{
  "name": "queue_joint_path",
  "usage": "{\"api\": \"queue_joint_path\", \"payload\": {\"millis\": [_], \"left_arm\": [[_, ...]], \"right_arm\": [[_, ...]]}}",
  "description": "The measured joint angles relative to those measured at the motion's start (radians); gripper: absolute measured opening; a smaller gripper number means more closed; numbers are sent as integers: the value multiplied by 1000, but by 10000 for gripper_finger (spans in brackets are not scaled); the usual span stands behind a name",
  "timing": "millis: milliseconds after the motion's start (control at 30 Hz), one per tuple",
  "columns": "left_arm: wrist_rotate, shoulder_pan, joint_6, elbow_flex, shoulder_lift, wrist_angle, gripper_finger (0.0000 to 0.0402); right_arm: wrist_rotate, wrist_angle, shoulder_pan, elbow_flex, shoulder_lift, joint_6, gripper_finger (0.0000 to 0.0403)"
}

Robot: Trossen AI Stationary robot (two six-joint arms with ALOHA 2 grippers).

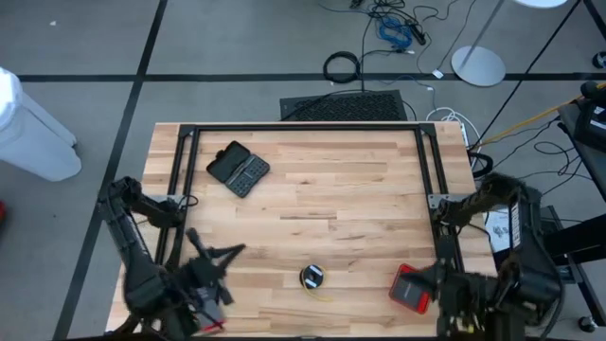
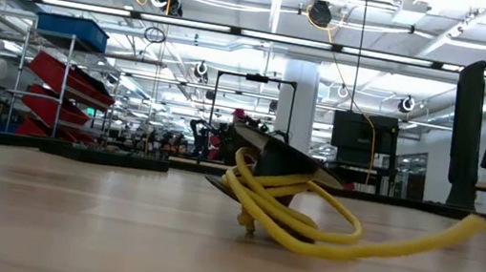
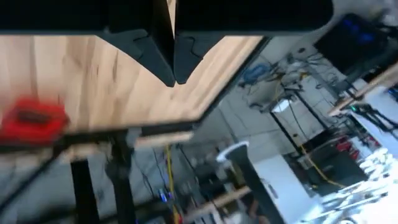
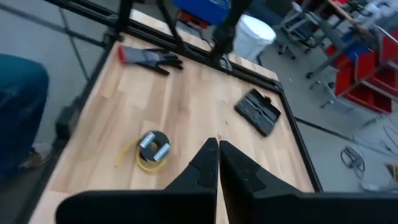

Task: Coil cords
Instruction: Return to Home Position

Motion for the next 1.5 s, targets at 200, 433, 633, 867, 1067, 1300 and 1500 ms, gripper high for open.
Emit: {"api": "queue_joint_path", "payload": {"millis": [200, 433, 633, 867, 1067, 1300, 1500], "left_arm": [[-54, -70, -188, -203, -123, 33, 0], [-53, -55, -308, -431, -246, 177, 0], [-27, 17, -258, -588, -271, 501, 0], [355, 158, 159, -762, -219, 1350, 0], [793, 273, 748, -793, -74, 2039, 0], [906, 425, 889, -793, -46, 2050, 0], [1140, 587, 896, -801, -46, 2058, 0]], "right_arm": [[91, 32, 96, -454, -229, 345, 0], [174, 339, 149, -867, -430, 409, 0], [177, 522, 150, -1065, -553, 385, 0], [166, 765, 150, -1205, -632, 269, 0], [107, 991, 149, -1260, -639, 75, 0], [12, 1382, 146, -1370, -639, -200, 0], [-107, 1799, 102, -1566, -638, -370, 0]]}}
